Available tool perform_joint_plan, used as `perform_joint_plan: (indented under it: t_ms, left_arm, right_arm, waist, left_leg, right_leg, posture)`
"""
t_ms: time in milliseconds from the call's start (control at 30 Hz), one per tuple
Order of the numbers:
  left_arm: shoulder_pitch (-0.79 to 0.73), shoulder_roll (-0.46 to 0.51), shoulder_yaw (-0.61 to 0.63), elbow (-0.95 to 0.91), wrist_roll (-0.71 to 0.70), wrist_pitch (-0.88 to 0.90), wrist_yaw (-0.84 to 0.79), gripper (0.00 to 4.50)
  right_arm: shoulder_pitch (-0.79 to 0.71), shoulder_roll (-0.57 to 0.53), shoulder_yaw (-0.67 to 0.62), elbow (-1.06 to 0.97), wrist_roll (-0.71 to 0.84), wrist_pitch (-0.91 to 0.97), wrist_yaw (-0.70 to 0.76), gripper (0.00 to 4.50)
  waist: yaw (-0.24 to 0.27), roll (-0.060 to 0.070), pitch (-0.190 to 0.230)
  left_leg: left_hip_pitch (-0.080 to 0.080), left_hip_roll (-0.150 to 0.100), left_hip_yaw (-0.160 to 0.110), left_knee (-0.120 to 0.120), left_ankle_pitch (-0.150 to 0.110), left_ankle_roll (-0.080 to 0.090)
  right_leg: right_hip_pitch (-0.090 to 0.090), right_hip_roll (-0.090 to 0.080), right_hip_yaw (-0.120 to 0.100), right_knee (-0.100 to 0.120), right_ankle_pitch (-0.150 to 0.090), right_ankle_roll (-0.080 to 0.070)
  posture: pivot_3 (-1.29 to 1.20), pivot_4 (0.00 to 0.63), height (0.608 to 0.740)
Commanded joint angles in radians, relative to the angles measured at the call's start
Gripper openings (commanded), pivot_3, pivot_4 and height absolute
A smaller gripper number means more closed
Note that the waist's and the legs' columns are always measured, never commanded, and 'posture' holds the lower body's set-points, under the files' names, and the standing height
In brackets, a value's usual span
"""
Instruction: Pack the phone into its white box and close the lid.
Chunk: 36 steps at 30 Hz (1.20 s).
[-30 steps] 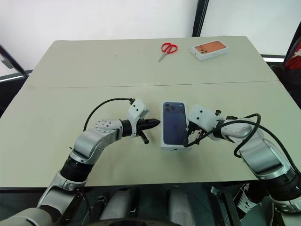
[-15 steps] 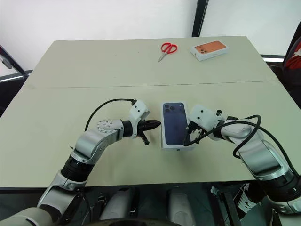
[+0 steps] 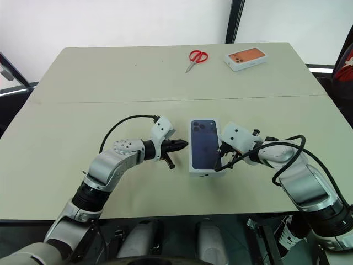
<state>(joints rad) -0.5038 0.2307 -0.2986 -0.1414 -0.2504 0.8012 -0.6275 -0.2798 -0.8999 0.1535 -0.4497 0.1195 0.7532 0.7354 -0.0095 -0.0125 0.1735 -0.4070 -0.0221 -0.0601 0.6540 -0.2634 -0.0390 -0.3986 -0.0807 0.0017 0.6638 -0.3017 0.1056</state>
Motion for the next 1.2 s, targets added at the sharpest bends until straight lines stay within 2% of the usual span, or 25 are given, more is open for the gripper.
perform_joint_plan:
  t_ms: [33,1200]
  left_arm:
    - [-0.013,-0.019,-0.011,-0.028,-0.018,-0.016,-0.013,0.0]
    - [-0.034,-0.037,-0.01,0.002,-0.012,-0.022,-0.007,0.0]
  right_arm:
    - [0.002,0.011,-0.008,-0.055,0.005,-0.01,0.008,0.06]
    - [0.004,0.034,-0.012,-0.023,-0.022,-0.018,-0.004,0.06]
  waist:
    - [0.0,0.0,0.0]
    - [0.001,0.0,0.0]
  left_leg:
    - [0.0,0.0,0.0,0.0,0.0,0.0]
    - [0.0,0.0,0.0,0.001,0.0,0.0]
  right_leg:
    - [0.0,0.0,0.0,0.0,0.0,0.0]
    - [0.0,0.0,0.0,0.0,0.0,0.0]
  posture:
    - [0.0,0.15,0.74]
    - [0.0,0.15,0.74]
